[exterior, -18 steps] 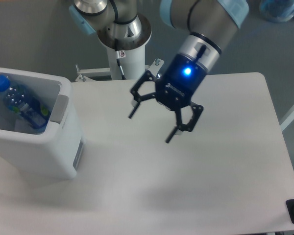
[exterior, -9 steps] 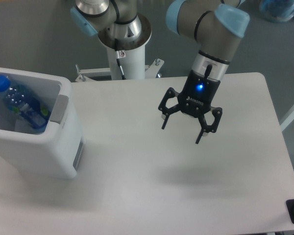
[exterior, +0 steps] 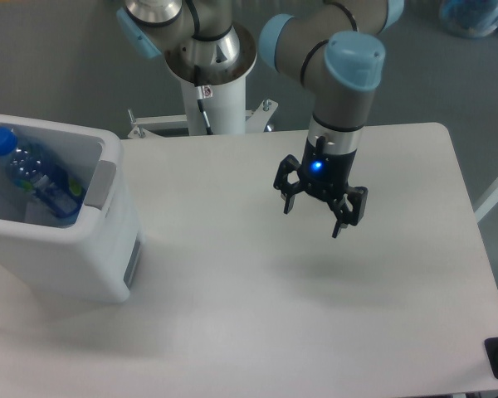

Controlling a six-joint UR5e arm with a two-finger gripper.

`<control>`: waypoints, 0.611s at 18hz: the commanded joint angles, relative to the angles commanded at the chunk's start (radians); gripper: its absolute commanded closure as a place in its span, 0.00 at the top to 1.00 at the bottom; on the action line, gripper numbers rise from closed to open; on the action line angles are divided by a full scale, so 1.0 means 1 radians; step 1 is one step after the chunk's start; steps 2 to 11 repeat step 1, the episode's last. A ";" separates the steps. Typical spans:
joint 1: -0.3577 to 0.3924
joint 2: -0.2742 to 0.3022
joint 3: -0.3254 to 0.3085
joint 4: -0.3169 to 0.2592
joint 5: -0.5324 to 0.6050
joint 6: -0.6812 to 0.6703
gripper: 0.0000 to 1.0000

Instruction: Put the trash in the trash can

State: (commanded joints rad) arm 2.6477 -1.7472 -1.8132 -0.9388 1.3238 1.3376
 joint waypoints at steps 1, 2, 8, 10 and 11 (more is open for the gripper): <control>-0.002 0.000 0.000 0.000 0.002 -0.002 1.00; -0.002 0.000 0.000 0.000 0.002 -0.002 1.00; -0.002 0.000 0.000 0.000 0.002 -0.002 1.00; -0.002 0.000 0.000 0.000 0.002 -0.002 1.00; -0.002 0.000 0.000 0.000 0.002 -0.002 1.00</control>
